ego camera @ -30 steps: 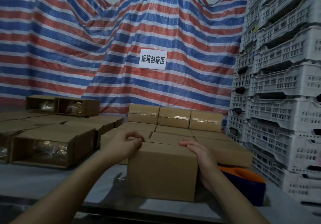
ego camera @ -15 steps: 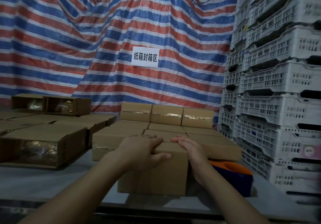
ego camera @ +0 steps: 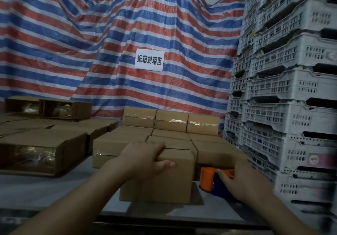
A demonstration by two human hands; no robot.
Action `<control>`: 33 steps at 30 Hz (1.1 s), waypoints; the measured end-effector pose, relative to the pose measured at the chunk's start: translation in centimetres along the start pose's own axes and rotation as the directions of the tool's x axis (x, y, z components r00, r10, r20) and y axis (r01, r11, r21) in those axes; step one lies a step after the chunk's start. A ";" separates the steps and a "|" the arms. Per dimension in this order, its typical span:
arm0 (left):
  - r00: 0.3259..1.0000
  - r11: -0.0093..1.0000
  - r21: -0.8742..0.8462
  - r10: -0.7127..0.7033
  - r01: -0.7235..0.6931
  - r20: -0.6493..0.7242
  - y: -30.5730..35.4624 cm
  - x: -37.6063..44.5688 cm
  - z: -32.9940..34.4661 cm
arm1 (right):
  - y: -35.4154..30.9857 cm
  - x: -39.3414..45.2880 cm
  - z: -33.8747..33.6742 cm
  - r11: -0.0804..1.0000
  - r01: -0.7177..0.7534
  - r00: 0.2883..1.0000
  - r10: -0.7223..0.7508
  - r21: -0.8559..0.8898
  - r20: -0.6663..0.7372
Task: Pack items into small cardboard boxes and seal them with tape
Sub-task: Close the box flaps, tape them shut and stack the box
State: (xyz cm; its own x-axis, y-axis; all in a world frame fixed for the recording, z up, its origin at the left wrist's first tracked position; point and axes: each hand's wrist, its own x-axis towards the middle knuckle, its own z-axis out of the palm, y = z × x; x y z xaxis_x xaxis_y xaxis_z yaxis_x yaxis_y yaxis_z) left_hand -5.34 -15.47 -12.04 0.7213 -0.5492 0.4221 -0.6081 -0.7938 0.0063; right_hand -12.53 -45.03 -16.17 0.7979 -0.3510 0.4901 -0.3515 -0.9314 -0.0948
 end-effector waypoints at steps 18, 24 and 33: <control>0.975 0.764 -0.608 -0.139 0.215 0.170 0.1 -0.3 -2.5 | 0.3 1.6 -1.0 0.958 0.018 0.986 0.029 0.285 -0.161; 0.960 0.589 -0.758 -0.179 0.280 0.215 -0.2 -0.2 -3.3 | -5.4 5.5 -9.4 0.664 0.110 0.991 -0.011 0.740 -0.137; 0.853 0.125 -0.920 -0.437 0.372 0.286 -0.1 1.0 -4.8 | -13.4 9.6 -10.8 0.507 0.076 0.850 -0.483 0.858 0.210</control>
State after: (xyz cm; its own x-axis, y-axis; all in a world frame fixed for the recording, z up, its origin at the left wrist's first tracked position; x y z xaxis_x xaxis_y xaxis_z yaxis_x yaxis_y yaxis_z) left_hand -6.09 -14.72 -7.29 0.9757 -0.1961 0.0980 -0.1123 -0.0634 0.9916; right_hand -5.42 -34.93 -0.87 0.9508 0.1314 0.2804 0.3030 -0.5822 -0.7545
